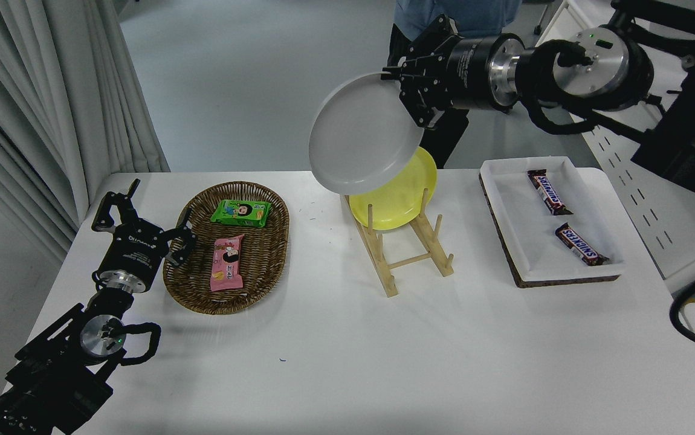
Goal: Place the plate on the table
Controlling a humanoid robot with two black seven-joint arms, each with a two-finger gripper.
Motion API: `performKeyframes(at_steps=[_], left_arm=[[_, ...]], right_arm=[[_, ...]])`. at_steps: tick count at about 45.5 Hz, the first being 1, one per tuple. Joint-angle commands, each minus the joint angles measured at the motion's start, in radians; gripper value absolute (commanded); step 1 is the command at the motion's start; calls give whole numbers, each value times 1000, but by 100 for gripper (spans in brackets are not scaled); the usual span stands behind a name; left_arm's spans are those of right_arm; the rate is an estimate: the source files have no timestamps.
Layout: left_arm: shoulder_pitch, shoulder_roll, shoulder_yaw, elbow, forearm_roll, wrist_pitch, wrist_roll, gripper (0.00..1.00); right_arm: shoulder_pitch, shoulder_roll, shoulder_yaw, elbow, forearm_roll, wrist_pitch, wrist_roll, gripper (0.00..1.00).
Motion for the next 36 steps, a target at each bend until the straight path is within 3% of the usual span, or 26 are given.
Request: performKeyframes(at_steps=[1, 18, 36], left_arm=[[0, 0, 0, 1, 0, 0, 0, 100], [0, 0, 0, 1, 0, 0, 0, 100], [0, 0, 0, 1, 0, 0, 0, 100]], right_arm=[[3, 36, 35, 25, 138, -248, 1, 0], [-80, 77, 56, 11, 379, -291, 3, 0], [-269, 141, 21, -144, 546, -291, 4, 0]])
